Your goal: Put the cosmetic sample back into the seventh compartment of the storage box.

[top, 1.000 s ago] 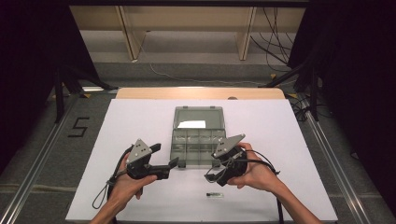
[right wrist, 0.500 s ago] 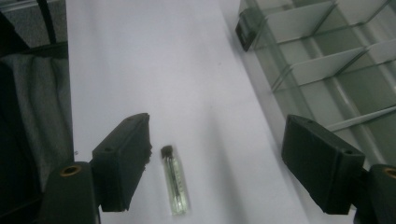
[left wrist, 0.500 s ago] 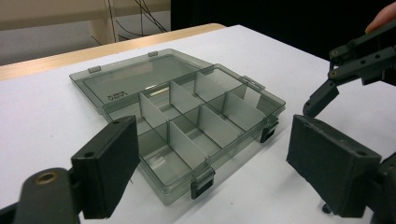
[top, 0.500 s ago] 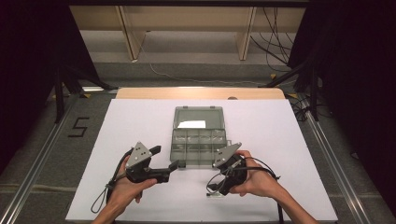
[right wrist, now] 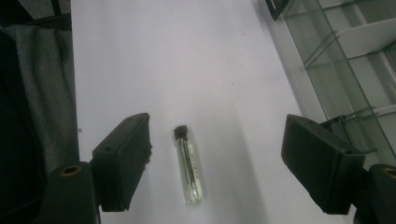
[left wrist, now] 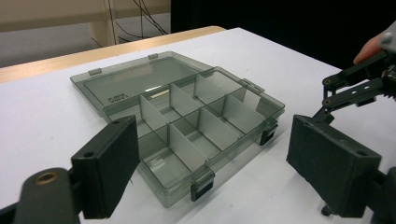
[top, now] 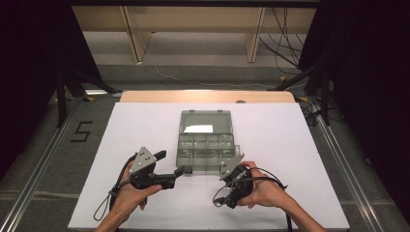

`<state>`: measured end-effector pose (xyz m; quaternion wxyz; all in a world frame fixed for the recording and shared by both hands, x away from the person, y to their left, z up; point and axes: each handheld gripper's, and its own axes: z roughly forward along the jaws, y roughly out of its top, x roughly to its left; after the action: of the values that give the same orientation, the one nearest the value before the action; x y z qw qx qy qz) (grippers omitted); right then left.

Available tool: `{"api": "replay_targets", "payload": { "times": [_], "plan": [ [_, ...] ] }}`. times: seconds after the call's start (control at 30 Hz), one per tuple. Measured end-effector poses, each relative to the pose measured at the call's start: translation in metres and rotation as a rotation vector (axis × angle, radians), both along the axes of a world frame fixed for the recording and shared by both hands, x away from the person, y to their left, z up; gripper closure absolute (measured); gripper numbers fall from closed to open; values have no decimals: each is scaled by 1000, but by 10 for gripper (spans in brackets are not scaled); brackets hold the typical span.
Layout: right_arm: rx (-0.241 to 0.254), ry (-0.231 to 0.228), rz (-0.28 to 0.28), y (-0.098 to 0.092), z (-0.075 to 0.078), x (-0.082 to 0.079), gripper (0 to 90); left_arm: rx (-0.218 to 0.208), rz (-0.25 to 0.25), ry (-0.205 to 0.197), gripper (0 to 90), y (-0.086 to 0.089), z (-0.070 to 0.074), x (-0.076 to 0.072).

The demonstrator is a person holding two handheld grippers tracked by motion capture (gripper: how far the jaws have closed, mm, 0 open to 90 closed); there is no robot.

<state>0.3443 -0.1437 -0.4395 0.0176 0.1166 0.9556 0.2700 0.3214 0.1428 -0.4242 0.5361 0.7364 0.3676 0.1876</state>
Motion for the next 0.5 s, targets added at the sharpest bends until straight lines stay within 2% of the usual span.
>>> {"api": "replay_targets", "payload": {
  "times": [0.1,0.33,0.4,0.47,0.5],
  "plan": [
    [-16,5,8,1,-4,0,276,-12,3,-7,162,0,1,0],
    [-66,28,34,7,-12,-3,367,-3,3,-13,162,4,1,-3],
    [-85,29,67,9,-14,-3,454,-14,9,-18,161,5,2,-4],
    [-85,35,67,10,-15,-4,482,-12,8,-20,162,5,3,-4],
    [-105,29,78,12,-17,-4,545,-9,12,-18,162,5,2,-3]
  ]
}}
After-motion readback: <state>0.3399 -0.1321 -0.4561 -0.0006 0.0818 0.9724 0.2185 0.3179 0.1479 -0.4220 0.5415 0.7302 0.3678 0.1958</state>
